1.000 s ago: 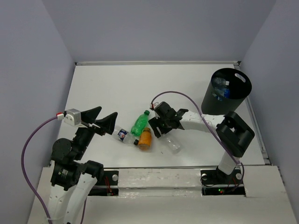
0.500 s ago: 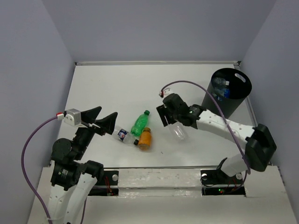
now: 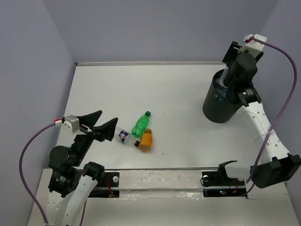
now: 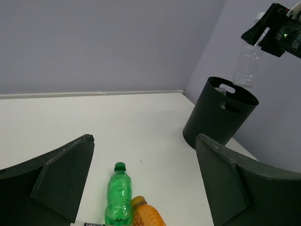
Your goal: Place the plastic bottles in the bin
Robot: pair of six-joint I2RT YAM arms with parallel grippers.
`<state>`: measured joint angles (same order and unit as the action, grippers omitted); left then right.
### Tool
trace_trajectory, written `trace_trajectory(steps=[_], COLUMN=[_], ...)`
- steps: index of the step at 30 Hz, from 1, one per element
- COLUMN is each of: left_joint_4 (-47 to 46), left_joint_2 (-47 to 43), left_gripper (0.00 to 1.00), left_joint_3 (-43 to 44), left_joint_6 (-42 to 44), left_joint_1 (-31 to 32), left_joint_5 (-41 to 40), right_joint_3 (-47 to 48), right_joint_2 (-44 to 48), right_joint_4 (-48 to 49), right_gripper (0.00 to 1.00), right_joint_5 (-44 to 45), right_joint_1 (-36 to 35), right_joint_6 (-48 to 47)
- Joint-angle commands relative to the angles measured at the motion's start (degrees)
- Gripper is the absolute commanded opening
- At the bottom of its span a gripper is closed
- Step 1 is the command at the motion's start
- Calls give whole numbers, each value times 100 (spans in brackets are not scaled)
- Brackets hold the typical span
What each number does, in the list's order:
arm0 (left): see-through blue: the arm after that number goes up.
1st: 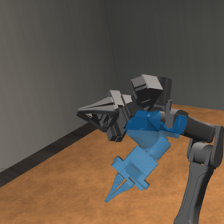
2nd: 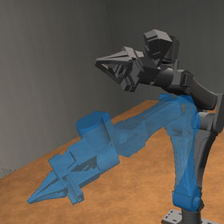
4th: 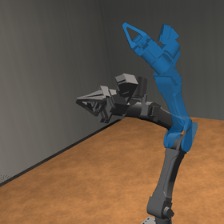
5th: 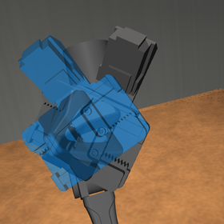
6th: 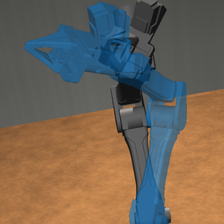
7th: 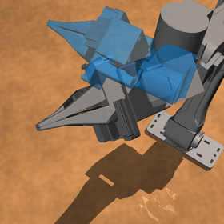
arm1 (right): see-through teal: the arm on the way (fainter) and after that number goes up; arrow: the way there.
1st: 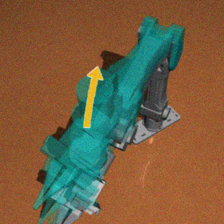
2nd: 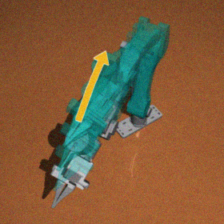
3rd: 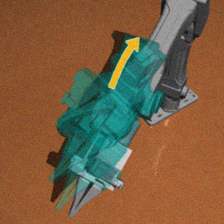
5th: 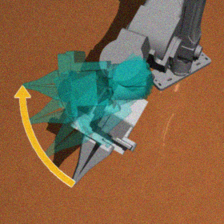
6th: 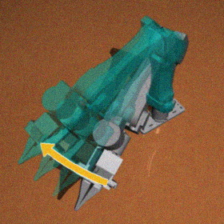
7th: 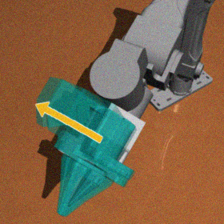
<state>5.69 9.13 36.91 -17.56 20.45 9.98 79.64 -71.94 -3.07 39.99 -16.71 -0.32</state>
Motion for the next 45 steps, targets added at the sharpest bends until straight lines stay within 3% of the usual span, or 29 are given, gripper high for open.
trace_trajectory(steps=[1, 5, 8, 15, 16, 20, 23, 30, 35, 38, 39, 42, 45], left_joint_4=[-112, -86, -42, -24, -16, -16, -7, 11, 55, 99, 116, 343, 476], left_joint_2=[-218, -315, -385, -429, -438, -447, -412, -333, -271, -245, -245, -140, -51], left_gripper=[99, 99, 99, 99, 99, 99, 99, 99, 99, 99, 99, 99, 99], left_joint_3=[159, 159, 159, 177, 168, 168, 177, 185, 203, 212, 221, 264, 300], left_joint_6=[104, 121, 104, 113, 113, 113, 104, 113, 113, 86, 78, -45, -160], left_joint_1=[205, 337, 433, 539, 548, 557, 557, 548, 522, 487, 487, 486, 460], left_joint_5=[-40, -128, -198, -233, -224, -251, -251, -277, -479, -707, -795, -1601, -2129], right_joint_3=[-80, -490, -1405, -2153, -2180, -2233, -2041, -1556, -1644, -1837, -1881, -1725, -1268], right_joint_2=[49, -48, 40, -13, -30, -136, -145, 356, 830, 805, 631, -53, -775], right_joint_4=[1590, 2011, 3273, 3761, 3770, 3700, 3324, 2059, 1160, 809, 686, 309, -728], right_gripper=[52, 52, 53, 61, 63, 91, 99, 94, 85, 82, 82, 82, 86], right_joint_5=[529, 422, 344, -350, -403, -711, -773, -1598, -2416, -2908, -3039, -3855, -3937], right_joint_1=[736, 1055, 1187, 1416, 1416, 1416, 1416, 1416, 531, -699, -1329, -2341, -2854], right_joint_6=[-636, -899, -1233, -1242, -1251, -1286, -1121, -7, 1067, 1306, 1236, 1113, 1376])
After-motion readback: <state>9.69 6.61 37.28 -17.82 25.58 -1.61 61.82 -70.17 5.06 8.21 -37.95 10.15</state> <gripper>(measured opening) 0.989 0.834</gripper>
